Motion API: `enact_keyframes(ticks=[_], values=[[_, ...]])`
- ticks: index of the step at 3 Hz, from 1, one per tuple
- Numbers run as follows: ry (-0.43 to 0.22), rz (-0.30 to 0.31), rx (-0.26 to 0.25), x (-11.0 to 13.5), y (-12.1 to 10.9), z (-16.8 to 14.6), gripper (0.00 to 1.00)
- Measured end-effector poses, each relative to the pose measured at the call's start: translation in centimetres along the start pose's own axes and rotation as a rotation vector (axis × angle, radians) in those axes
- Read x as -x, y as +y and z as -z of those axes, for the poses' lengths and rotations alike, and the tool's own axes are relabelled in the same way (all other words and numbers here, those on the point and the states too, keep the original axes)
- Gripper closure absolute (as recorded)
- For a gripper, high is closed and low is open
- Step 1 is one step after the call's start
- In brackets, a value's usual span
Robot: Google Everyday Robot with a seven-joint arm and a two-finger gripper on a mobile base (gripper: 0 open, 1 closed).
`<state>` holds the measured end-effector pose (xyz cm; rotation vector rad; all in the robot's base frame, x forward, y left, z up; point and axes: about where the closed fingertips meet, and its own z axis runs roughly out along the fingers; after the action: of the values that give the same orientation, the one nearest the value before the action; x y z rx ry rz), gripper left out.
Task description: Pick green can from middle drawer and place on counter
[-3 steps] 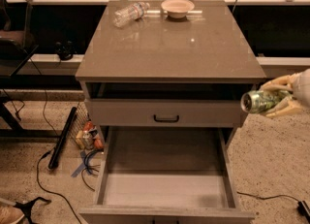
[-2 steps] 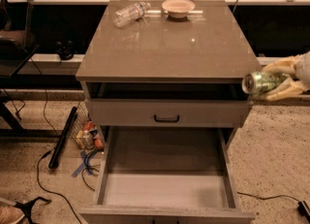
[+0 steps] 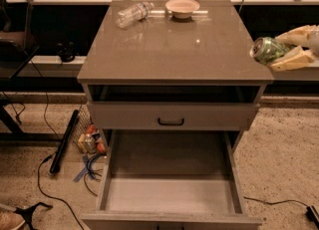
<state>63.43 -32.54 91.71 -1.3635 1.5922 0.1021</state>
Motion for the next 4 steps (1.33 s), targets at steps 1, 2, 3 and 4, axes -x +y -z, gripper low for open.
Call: enact_keyframes(ticks=[1,2,3,4], values=[[-0.003,-0.115,-0.060,1.4,-0.2,-2.0,1.00],[-0.015,-0.214,-0.043,2.5,0.6,-6.1,1.00],[-0.011,-0.243,-0.028,2.9,0.3,-8.4,1.00],[0.017,-0.251,-0.042,2.6,-1.1,-10.2,1.00]])
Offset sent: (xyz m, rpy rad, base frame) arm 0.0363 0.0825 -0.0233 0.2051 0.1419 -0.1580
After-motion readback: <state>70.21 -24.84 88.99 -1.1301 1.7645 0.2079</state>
